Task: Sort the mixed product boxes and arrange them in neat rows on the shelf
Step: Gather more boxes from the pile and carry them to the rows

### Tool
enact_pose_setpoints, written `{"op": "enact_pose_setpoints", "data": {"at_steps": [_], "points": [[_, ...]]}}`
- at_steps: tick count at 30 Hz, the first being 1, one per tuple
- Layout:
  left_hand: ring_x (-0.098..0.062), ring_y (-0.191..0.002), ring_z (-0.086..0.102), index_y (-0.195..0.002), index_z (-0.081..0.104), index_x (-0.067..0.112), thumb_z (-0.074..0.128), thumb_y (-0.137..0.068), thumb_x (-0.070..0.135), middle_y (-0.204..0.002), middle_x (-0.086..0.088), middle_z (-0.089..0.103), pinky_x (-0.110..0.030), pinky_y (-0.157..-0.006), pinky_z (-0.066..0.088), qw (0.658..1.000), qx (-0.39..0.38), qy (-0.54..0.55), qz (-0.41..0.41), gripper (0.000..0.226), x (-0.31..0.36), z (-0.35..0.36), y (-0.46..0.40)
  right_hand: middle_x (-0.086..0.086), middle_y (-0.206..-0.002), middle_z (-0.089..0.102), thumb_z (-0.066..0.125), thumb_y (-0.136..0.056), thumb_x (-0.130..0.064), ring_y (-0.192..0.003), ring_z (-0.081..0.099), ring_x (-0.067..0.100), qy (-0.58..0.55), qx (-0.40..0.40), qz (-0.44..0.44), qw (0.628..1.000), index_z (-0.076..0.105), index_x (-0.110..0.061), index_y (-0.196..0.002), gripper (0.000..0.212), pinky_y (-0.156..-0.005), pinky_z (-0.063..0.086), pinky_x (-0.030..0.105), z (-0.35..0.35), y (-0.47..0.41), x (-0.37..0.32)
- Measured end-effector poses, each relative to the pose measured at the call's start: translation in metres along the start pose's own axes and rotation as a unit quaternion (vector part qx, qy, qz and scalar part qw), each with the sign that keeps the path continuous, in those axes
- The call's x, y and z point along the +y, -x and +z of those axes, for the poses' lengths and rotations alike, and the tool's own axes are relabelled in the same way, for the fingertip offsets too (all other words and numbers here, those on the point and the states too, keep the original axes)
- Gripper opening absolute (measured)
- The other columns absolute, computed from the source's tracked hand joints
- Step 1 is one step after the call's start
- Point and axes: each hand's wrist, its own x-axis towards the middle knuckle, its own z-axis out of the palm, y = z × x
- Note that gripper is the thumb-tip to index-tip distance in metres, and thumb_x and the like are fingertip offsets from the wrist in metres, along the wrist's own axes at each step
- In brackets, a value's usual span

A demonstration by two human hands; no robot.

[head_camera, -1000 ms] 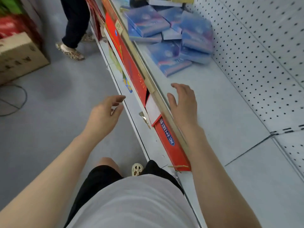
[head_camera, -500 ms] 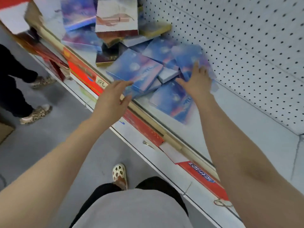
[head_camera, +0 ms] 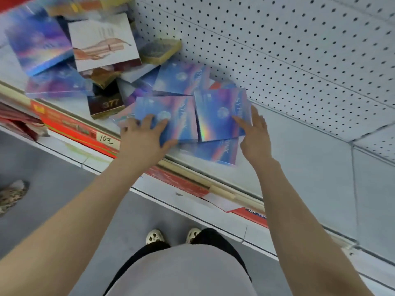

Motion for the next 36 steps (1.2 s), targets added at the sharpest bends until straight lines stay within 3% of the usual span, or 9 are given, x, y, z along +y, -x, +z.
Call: {"op": "enact_pose_setpoints", "data": {"at_steps": [3,9,15,19,22,26,29,33,36], "points": [[-0.043,-0.096,0.049,-0.128,0.061,0.025,0.055,-0.085,0.056,-0.121,-0.012,0.057,-0.053,-0.077,0.051,0.999,0.026,0.046,0.014,0.053,0.019,-0.003,0.006,0.020,-0.148,0.035,0.049,-0.098,-0.025,-0.125,0.048,0.043,-0.075,-0.013,0.088,0.993,0.044,-0.021,-0.146,0.048,-0.102,0.041,0.045,0.003,-0.007,-0.001],[-0.040,-0.139,0.023,-0.151,0.026,0.025,0.066,-0.076,0.062,-0.151,-0.016,0.029,-0.052,-0.112,0.027,0.994,-0.051,0.091,-0.028,0.092,0.017,-0.013,-0.028,0.022,-0.136,0.044,0.055,-0.077,-0.078,-0.125,0.047,0.041,-0.064,-0.095,0.253,0.961,0.010,-0.015,-0.155,0.110,-0.101,0.039,0.048,-0.003,-0.009,0.001],[-0.035,-0.145,0.018,-0.154,0.000,0.020,0.064,-0.062,0.080,-0.156,-0.015,0.021,-0.052,-0.116,0.012,0.987,-0.151,0.048,-0.033,0.127,0.014,-0.018,-0.059,0.016,-0.124,0.058,0.081,-0.074,-0.047,-0.115,0.057,0.033,-0.162,-0.027,0.252,0.954,0.040,-0.003,-0.136,0.087,-0.090,0.048,0.038,-0.031,-0.015,0.014],[-0.041,-0.131,0.034,-0.146,0.030,0.018,0.067,-0.057,0.080,-0.141,-0.020,0.037,-0.050,-0.105,0.033,0.992,-0.103,0.020,-0.063,0.114,0.026,-0.022,-0.061,-0.002,-0.097,0.058,0.084,-0.073,-0.015,-0.084,0.060,0.013,-0.453,0.108,0.238,0.852,0.053,-0.015,-0.126,0.061,-0.064,0.045,0.013,-0.053,-0.013,0.010],[-0.040,-0.122,0.043,-0.134,0.046,0.019,0.069,-0.058,0.077,-0.131,-0.017,0.044,-0.050,-0.097,0.039,0.990,-0.095,0.043,-0.091,0.098,0.032,-0.023,-0.061,0.003,-0.093,0.066,0.082,-0.072,-0.007,-0.080,0.060,0.013,-0.577,0.097,0.204,0.785,0.062,-0.008,-0.112,0.044,-0.074,0.050,0.023,-0.050,-0.008,-0.001],[-0.034,-0.110,0.058,-0.122,0.048,0.016,0.074,-0.066,0.065,-0.118,-0.010,0.059,-0.042,-0.087,0.045,0.986,-0.076,0.111,-0.096,0.079,0.040,-0.028,-0.057,-0.004,-0.101,0.070,0.070,-0.087,-0.002,-0.085,0.067,0.010,-0.610,0.034,0.183,0.770,0.060,-0.020,-0.114,0.034,-0.079,0.054,0.036,-0.032,0.003,-0.013],[-0.030,-0.097,0.061,-0.108,0.054,0.017,0.069,-0.077,0.058,-0.102,-0.005,0.065,-0.037,-0.075,0.044,0.975,-0.038,0.194,-0.105,0.054,0.039,-0.037,-0.051,0.001,-0.091,0.068,0.068,-0.089,-0.009,-0.081,0.064,0.017,-0.615,0.087,0.207,0.756,0.058,-0.024,-0.100,0.022,-0.076,0.052,0.040,-0.033,0.008,-0.014],[-0.030,-0.089,0.060,-0.104,0.063,0.016,0.064,-0.086,0.046,-0.089,-0.005,0.065,-0.039,-0.078,0.045,0.951,0.011,0.297,-0.085,0.035,0.029,-0.038,-0.036,0.012,-0.080,0.052,0.070,-0.087,-0.029,-0.073,0.048,0.019,-0.581,0.182,0.249,0.753,0.054,-0.026,-0.087,0.016,-0.066,0.040,0.034,-0.051,0.036,-0.002],[-0.028,-0.081,0.061,-0.091,0.064,0.021,0.066,-0.077,0.050,-0.087,-0.007,0.067,-0.043,-0.075,0.048,0.853,-0.033,0.513,-0.096,0.032,0.033,-0.031,-0.023,0.012,-0.082,0.055,0.065,-0.092,-0.025,-0.072,0.055,0.021,-0.581,0.250,0.289,0.718,0.056,-0.022,-0.090,0.010,-0.066,0.045,0.033,-0.063,0.075,0.007]]}}
